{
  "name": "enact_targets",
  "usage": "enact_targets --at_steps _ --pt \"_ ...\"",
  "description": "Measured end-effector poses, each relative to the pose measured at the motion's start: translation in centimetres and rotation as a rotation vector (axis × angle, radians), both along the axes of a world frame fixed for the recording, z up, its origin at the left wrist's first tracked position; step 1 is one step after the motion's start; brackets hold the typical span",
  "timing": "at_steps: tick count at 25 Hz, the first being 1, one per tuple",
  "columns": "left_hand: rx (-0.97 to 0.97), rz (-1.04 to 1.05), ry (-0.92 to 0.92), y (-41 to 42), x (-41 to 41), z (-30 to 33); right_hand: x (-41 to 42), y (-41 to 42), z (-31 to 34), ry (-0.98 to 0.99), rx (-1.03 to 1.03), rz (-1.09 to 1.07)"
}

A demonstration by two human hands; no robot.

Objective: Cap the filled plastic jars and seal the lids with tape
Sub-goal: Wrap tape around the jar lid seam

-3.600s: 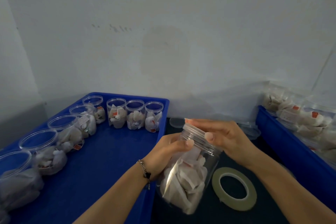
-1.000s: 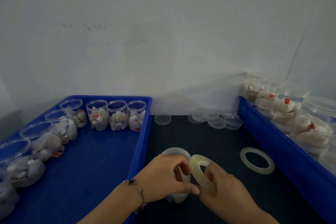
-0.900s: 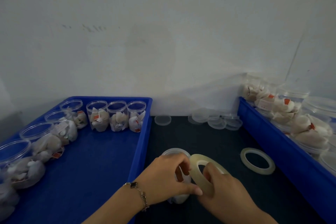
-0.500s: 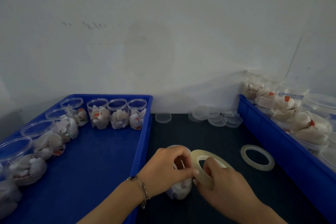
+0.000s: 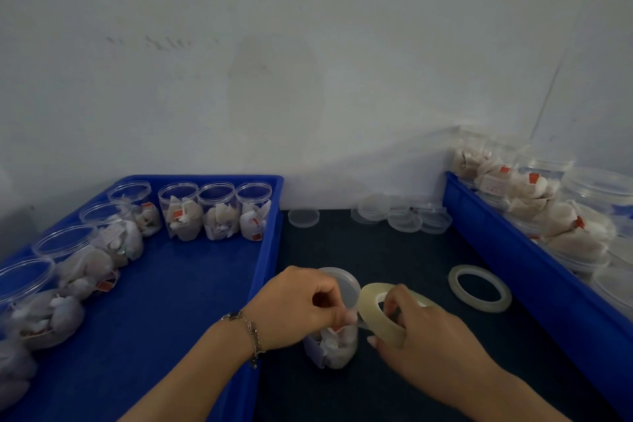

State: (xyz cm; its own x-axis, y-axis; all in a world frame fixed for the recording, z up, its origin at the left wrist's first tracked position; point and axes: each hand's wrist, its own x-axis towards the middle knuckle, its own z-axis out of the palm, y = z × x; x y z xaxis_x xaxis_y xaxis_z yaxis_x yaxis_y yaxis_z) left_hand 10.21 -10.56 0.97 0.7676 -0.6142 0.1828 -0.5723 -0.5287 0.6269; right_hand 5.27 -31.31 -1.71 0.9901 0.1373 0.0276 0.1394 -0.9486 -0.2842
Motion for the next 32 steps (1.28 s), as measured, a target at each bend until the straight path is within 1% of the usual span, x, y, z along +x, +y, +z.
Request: enact_targets --at_steps 5,8,9,10,12,14,16,20,22,25,28,30,32 --pt "0.118 -0.082 -0.029 0.4 0.1 0.4 1.0 -1.5 -0.1 0.175 0.076 0.0" --pt "0.279 -0.033 -0.062 1.0 0.4 0.4 1.4 -2.6 -0.5 0.343 0.156 -0.009" --pt "0.33 -0.011 -0.073 1.1 0.5 0.3 1.4 -2.7 -0.7 0.359 0.182 -0.002" --pt "0.377 0.005 -0.091 1.1 0.5 0.2 1.5 -2.7 -1.0 0.34 0.179 0.005" --pt "0.45 0.032 -0.136 0.9 0.4 0.0 1.8 -2.7 -1.6 0.211 0.099 0.0" --pt "0.485 0.045 -0.164 0.9 0.4 -0.2 2.0 -2.5 -1.9 0.087 0.03 -0.018" --pt "0.456 0.033 -0.102 1.0 0.5 -0.3 1.9 -2.5 -1.8 0.051 0.03 0.0" --pt "0.224 -0.012 0.178 1.3 0.9 0.3 0.9 -2.8 -0.7 0.061 0.201 0.042" --pt "0.155 -0.06 0.291 2.0 1.1 0.9 0.5 -3.1 -0.3 0.038 0.231 0.068" --pt "0.159 -0.144 0.411 2.8 1.4 1.5 0.3 -3.3 0.3 0.036 0.274 0.119" --pt "0.168 -0.125 0.529 2.6 1.4 0.9 0.1 -2.9 0.2 0.093 0.391 0.149" --pt "0.194 -0.113 0.568 2.4 1.4 0.6 0.0 -2.4 -0.1 0.093 0.446 0.135" --pt "0.17 -0.111 0.583 2.5 1.5 0.7 0.0 -2.2 -0.2 0.069 0.509 0.112"
